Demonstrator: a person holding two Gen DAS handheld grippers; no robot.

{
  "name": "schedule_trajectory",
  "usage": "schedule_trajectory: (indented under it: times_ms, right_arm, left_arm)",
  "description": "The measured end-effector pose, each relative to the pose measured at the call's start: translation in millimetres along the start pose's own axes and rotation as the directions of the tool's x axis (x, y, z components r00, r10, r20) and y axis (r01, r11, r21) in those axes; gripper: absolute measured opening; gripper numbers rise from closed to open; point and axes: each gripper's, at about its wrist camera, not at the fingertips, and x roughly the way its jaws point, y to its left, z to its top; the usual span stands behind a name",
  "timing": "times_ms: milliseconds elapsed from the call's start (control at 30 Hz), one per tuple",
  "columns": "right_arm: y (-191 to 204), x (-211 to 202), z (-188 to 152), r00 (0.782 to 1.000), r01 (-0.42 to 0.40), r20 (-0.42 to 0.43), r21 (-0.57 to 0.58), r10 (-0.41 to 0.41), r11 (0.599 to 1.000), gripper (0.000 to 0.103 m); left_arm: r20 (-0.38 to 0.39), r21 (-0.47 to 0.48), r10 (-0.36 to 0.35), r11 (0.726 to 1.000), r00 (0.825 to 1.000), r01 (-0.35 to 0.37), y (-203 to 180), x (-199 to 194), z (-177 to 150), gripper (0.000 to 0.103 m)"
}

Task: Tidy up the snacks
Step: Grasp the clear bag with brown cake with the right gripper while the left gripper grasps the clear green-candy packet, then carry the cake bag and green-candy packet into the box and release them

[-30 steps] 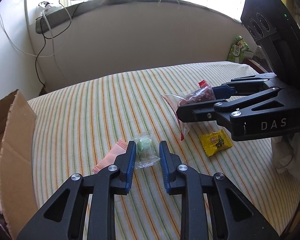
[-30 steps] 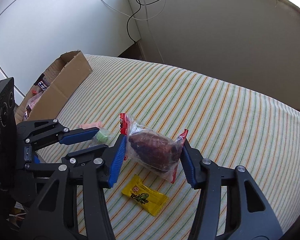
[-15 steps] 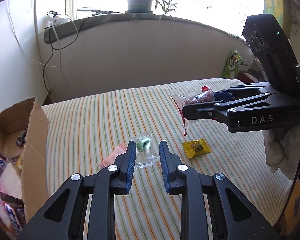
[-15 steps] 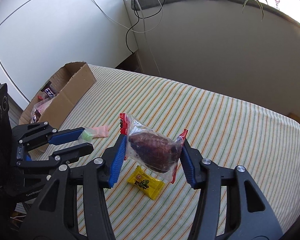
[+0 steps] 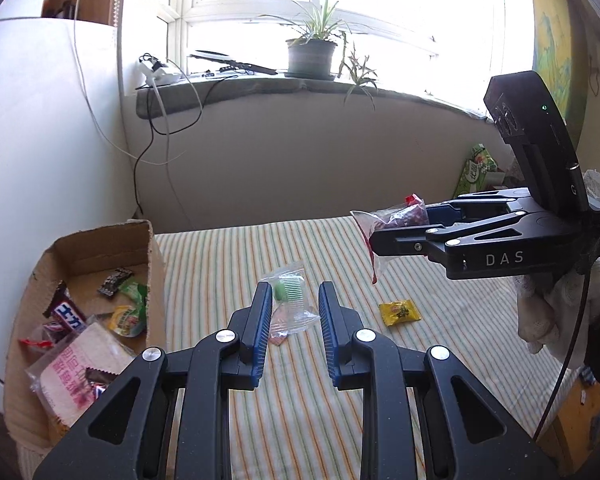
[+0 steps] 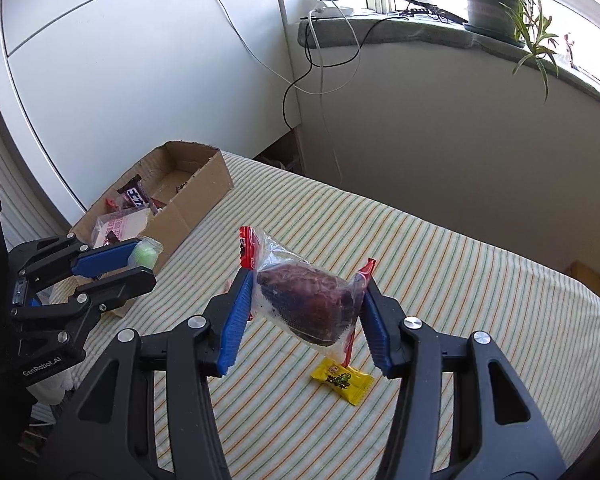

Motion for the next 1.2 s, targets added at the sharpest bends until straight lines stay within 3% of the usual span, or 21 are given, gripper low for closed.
schedule_trajectory:
  times_ms: [333, 633, 1200]
  right_arm:
    - [50, 18, 34, 0.999, -0.038, 0.009, -0.072, 0.039, 0.997, 0.054]
    - [98, 53, 69, 0.997, -0.079, 0.011, -0.128, 0.081, 0.989, 0.054]
    - [156, 135, 118, 0.989, -0.147, -0.041, -0.148, 0.143, 0.978, 0.054]
  left_arm:
    - [0.042, -0.098, 0.1, 0.991, 0.994, -0.096, 63, -33, -10, 0.022]
    - [0.026, -0.165, 0.197, 0.968, 0.98, -0.19, 117, -47, -29, 0.022]
    - [0.012, -0.204, 0.228, 0.954, 0.974, -0.221, 152, -47, -40, 0.022]
